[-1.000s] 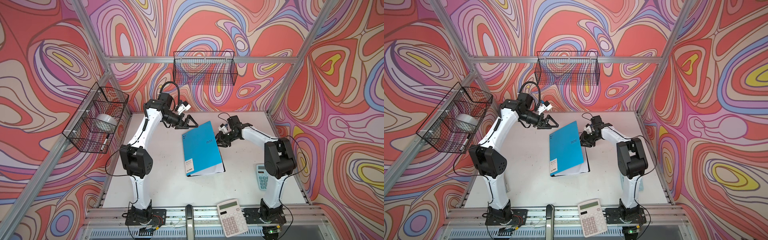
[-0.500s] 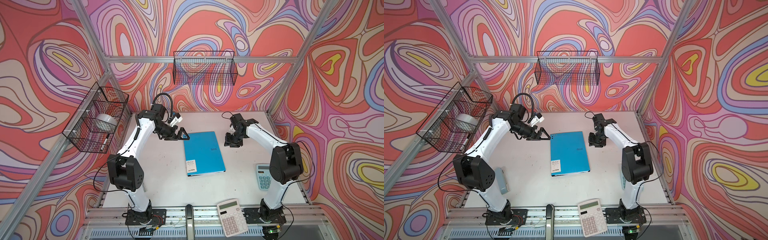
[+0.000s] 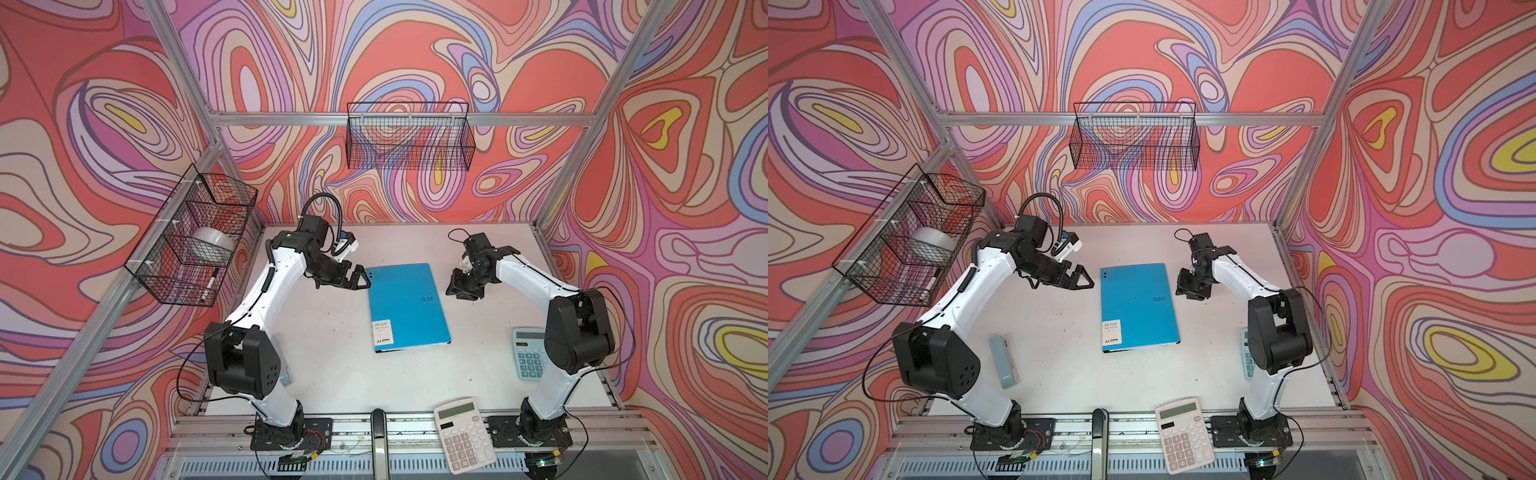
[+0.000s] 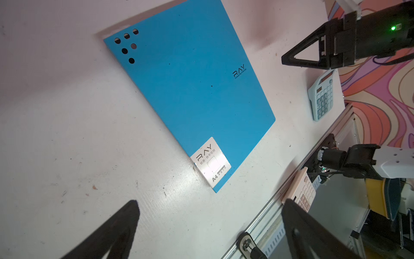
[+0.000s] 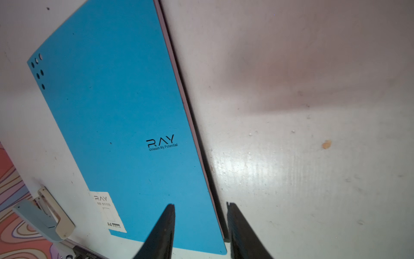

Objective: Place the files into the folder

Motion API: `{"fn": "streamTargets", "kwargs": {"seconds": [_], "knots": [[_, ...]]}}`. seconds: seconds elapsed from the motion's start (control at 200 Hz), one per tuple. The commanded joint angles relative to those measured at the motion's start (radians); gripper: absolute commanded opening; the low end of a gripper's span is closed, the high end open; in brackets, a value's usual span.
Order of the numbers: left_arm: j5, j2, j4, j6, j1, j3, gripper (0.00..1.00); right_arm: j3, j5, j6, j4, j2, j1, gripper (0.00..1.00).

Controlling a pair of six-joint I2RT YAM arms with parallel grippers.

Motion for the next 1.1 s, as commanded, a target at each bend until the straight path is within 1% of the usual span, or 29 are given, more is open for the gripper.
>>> {"fn": "streamTargets", "kwargs": {"seconds": [0.0,0.105,0.501,0.666,0.932,1.097], "knots": [[-0.062,-0.045,0.024,0.029,0.002,-0.032,1.0,-0.026,-0.077,0.035,0.08,0.025,0.001,0.41],[-0.066,-0.06,0.027,0.038,0.002,-0.06,1.0,-0.055,-0.108,0.043,0.104,0.036,0.002,0.41],[-0.08,-0.085,0.018,0.043,0.002,-0.087,1.0,-0.111,-0.064,0.044,0.105,0.035,0.01,0.41],[-0.086,-0.106,0.026,0.048,0.002,-0.118,1.0,-0.134,-0.074,0.06,0.126,0.038,0.022,0.41],[-0.086,-0.125,0.025,0.057,0.002,-0.148,1.0,-0.123,-0.04,0.09,0.12,0.096,0.08,0.41],[-0.106,-0.134,0.036,0.062,0.002,-0.158,1.0,-0.151,-0.028,0.13,0.128,0.108,0.112,0.41]]}}
